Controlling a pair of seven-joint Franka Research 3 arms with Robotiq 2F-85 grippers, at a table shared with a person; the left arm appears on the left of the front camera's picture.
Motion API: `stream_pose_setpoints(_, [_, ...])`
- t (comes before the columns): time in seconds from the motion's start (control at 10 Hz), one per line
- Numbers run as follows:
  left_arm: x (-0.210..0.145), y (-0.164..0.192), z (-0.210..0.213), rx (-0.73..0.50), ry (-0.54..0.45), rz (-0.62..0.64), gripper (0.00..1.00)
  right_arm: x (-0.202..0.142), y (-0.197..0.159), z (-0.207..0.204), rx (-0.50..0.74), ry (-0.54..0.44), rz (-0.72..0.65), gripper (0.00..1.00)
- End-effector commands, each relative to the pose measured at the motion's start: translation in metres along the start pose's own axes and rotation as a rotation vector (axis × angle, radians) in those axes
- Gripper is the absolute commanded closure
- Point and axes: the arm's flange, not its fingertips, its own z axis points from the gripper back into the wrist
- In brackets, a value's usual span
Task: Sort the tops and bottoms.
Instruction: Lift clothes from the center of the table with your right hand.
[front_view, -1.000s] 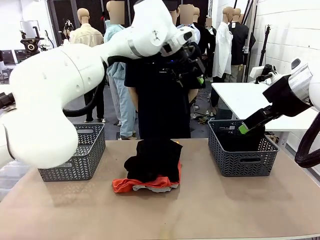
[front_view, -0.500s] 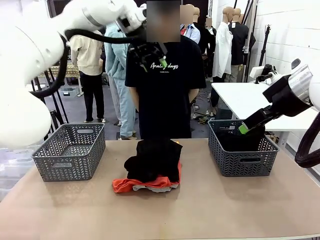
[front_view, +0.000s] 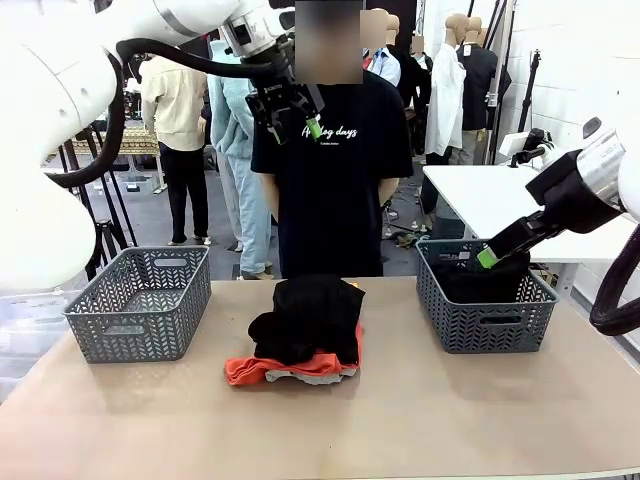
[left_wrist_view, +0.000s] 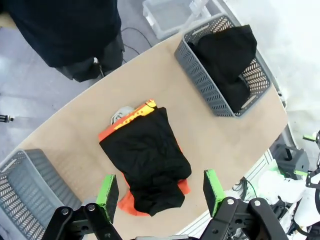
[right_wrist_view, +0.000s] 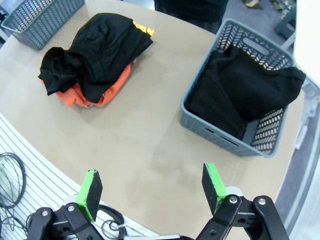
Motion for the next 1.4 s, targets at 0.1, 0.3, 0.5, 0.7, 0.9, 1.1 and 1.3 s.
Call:
stream_pose_setpoints(0.1, [0.002,-0.015,-0.022,0.136,0.115,-0.05,0.12,0.002,0.0,-0.002,0.021,-0.014,-0.008,0.0])
stream_pose_setpoints(0.3, [-0.046,0.013,-0.079,-0.041,0.114,0.044,0.12,0.002,0.0,-0.002,0.021,-0.014,-0.008,0.0])
stream_pose_setpoints(0.5, [-0.125,0.052,-0.108,-0.101,0.101,0.227,0.12,0.002,0.0,-0.002,0.021,-0.014,-0.008,0.0])
stream_pose_setpoints(0.7, [-0.169,0.073,-0.086,-0.041,0.106,0.21,0.12,0.002,0.0,-0.002,0.021,-0.014,-0.008,0.0])
stream_pose_setpoints(0.9, [-0.213,0.067,-0.078,-0.018,0.168,0.156,0.12,0.002,0.0,-0.002,0.021,-0.014,-0.008,0.0])
stream_pose_setpoints(1.1, [-0.242,0.053,-0.088,0.045,0.263,0.134,0.12,0.002,0.0,-0.002,0.021,-0.014,-0.008,0.0])
stream_pose_setpoints(1.3, [-0.244,0.057,-0.083,0.08,0.252,0.131,0.12,0.002,0.0,-0.002,0.021,-0.014,-0.008,0.0])
